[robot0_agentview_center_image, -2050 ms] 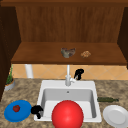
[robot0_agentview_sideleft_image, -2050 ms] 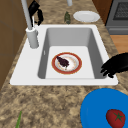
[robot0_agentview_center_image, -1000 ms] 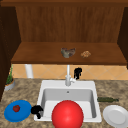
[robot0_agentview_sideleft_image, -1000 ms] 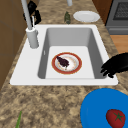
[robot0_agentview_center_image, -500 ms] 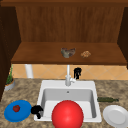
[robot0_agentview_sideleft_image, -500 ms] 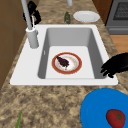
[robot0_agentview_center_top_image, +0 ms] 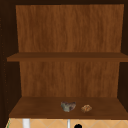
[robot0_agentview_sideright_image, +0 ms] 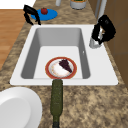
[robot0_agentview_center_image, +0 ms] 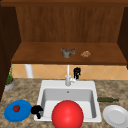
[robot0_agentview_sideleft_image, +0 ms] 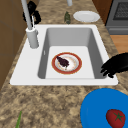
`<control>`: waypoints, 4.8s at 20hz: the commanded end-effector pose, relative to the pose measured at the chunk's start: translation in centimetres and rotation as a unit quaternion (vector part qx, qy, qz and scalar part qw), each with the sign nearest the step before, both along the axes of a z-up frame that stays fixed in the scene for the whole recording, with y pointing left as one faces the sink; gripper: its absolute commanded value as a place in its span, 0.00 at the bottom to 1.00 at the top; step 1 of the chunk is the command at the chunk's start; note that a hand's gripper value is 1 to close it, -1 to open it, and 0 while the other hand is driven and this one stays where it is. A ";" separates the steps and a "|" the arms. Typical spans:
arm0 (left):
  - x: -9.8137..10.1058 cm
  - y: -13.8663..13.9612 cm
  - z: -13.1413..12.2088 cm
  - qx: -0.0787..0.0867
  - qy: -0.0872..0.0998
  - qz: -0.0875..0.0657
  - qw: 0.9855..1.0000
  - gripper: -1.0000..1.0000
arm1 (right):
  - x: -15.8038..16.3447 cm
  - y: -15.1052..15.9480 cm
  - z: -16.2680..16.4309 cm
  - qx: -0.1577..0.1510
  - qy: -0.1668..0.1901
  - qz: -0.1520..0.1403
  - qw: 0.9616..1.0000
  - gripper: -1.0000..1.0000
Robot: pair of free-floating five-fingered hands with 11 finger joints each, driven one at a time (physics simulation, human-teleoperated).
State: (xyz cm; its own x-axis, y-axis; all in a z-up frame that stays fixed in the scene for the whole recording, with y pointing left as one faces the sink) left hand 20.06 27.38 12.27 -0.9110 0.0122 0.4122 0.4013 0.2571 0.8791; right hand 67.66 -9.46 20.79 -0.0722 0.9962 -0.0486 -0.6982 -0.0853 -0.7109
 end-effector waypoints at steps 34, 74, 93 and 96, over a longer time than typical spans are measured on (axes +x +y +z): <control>0.0 0.0 0.0 0.000 0.000 0.000 1.000 0.50 | -0.5 4.9 0.5 -0.180 -0.040 -0.061 0.981 0.00; 0.0 0.0 0.0 0.000 0.000 0.000 1.000 0.50 | -6.9 -9.2 -0.1 -0.032 -0.048 -0.054 0.997 0.00; 0.0 0.0 0.0 0.000 0.000 0.000 1.000 0.50 | -13.2 -9.3 -5.1 0.128 -0.036 0.035 0.991 0.00; 0.0 0.0 0.0 0.000 0.000 0.000 1.000 0.50 | -15.1 -9.0 -6.0 0.160 -0.038 0.040 0.986 0.00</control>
State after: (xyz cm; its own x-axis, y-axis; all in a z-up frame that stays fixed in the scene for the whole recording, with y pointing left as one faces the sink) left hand 20.06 27.38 12.27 -0.9110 0.0122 0.4122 0.4013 0.2571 0.8791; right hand 54.24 -18.71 15.72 -0.1398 0.9774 0.1585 -0.6391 0.0332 -0.7684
